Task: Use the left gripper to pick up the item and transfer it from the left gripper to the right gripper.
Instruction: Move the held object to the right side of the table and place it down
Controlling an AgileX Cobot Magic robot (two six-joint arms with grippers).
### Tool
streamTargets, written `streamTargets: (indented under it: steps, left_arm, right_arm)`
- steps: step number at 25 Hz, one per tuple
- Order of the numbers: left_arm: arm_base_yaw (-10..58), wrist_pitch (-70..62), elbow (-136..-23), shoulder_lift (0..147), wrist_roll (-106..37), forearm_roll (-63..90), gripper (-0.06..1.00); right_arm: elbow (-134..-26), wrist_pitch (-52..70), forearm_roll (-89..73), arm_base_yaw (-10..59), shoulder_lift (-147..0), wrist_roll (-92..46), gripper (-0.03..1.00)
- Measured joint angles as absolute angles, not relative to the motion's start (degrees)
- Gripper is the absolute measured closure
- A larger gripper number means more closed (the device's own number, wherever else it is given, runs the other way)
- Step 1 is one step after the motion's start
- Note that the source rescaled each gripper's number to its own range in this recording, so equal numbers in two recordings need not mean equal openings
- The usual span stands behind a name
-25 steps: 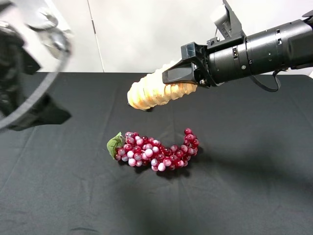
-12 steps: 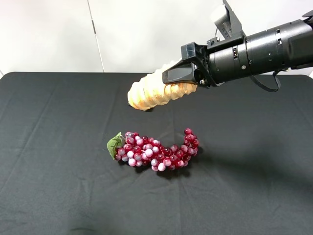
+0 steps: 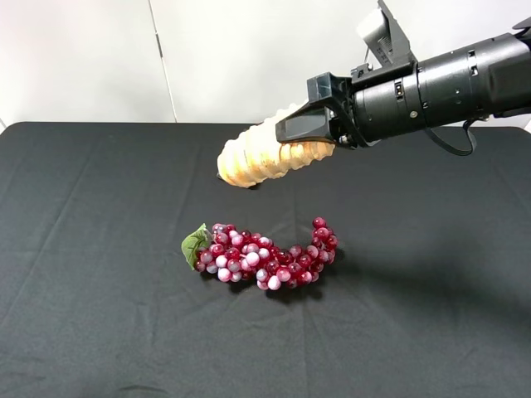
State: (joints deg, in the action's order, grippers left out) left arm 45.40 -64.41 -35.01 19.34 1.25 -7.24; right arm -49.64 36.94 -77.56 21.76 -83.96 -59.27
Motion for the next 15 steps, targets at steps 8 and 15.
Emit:
streamTargets:
  steps: [8,15]
  left_arm:
    - [45.4,-64.3,-30.2,8.9,2.7,-6.5,-0.06]
    - [45.4,-62.2,-29.1,6.1,4.7,-6.4,-0.06]
  right_arm:
    - [-49.6,35.6,-75.3,21.8,-84.0,-59.3,0.97]
    - [-49.6,35.6,-75.0,21.8,-84.0,-57.8,0.97]
